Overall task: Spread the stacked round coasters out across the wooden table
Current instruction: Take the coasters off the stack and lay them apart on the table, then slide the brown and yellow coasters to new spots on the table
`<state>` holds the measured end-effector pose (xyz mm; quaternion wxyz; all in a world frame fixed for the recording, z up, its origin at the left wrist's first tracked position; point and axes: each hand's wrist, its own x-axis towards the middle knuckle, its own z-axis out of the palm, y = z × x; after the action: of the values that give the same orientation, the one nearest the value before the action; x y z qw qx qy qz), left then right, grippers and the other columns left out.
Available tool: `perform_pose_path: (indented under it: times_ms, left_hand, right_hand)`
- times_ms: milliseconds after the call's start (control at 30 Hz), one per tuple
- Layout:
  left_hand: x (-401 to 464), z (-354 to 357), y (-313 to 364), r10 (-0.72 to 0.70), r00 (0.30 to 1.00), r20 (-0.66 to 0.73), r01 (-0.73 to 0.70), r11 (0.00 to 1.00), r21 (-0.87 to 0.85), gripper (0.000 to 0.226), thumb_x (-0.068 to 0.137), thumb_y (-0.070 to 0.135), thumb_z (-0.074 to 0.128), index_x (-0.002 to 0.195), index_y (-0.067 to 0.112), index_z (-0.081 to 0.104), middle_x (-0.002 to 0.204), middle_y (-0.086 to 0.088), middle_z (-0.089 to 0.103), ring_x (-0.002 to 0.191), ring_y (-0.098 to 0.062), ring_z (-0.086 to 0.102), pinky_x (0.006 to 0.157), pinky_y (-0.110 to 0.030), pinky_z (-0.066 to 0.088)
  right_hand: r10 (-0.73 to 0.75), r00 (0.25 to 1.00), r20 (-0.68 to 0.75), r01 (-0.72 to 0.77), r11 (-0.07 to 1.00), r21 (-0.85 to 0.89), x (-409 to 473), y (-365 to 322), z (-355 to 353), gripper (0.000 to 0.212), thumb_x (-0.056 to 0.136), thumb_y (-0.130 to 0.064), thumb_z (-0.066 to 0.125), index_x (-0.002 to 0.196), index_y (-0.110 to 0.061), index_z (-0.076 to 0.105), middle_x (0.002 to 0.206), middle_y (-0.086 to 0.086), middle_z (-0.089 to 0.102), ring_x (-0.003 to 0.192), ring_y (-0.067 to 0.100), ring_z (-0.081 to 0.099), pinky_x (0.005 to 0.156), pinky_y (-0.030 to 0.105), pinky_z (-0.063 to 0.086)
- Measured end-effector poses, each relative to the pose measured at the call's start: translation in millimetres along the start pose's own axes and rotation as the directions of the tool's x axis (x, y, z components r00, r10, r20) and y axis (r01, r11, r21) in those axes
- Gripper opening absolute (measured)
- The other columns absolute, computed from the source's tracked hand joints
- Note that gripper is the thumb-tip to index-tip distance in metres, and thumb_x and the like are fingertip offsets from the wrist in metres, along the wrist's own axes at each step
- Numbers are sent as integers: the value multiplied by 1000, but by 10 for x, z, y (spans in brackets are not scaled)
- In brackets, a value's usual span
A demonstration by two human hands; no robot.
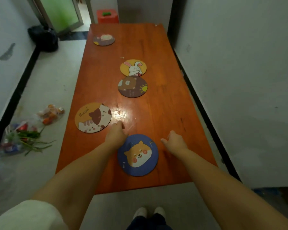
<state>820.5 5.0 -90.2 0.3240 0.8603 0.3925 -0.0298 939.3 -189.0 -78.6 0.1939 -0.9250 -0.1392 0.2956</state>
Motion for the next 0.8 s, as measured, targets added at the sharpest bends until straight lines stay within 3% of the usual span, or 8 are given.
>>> perform_pose_path:
  times_ms: [167,267,400,467,600,800]
  left_hand:
    - [186,-130,685,117,992,-51,-121,988,-92,16,93,19,56,103,10,47,87,-12,53,61,-24,47,58,-39,40]
    - [270,-44,1213,182,982,-59,-188,973,-135,21,90,16,56,106,4,52,87,-13,54,71,-29,51,66,-40,42]
    - [304,292,1957,279,956,-92,-290,947,-138,21,87,17,59,101,2,56,78,-8,55,69,-27,52,61,-38,43]
    - [312,544,2321,306,946,-105,-319,934,-158,22,86,15,60,100,-2,58,84,-17,61,78,-34,57,65,-42,45]
    - [251,1160,2996,277,955,-110,-296,926,-233,13,85,13,59,93,2,58,88,-21,61,82,-36,58,68,-42,45]
    - [86,1931,3782,176,982,-70,-189,935,-299,14,85,15,59,94,5,58,86,-15,59,76,-25,53,66,-27,38]
  right_hand:
    - [-43,986,-161,48,999,24,36,134,-689,43,97,-34,49,126,-2,49,124,21,62,111,36,60,89,40,50]
    - [-38,964,-261,42,999,7,34,396,-1127,42,98,-33,45,125,-2,50,124,21,61,112,36,59,91,43,50]
    - [-17,937,-348,12,1000,-15,103,985,-1651,30,99,-31,40,106,-4,52,115,21,62,96,34,59,75,38,46]
    - [-6,926,-377,2,1000,-12,169,1325,-1901,31,99,-29,40,110,-3,52,114,21,62,97,34,60,72,34,42]
    - [11,926,-378,-13,1000,-3,313,2039,-2434,32,98,-28,42,115,-3,53,118,20,61,104,34,59,80,36,45]
    - [-12,944,-330,0,999,-38,625,2902,-3205,32,98,-29,42,116,-4,53,119,19,62,105,33,59,75,32,39]
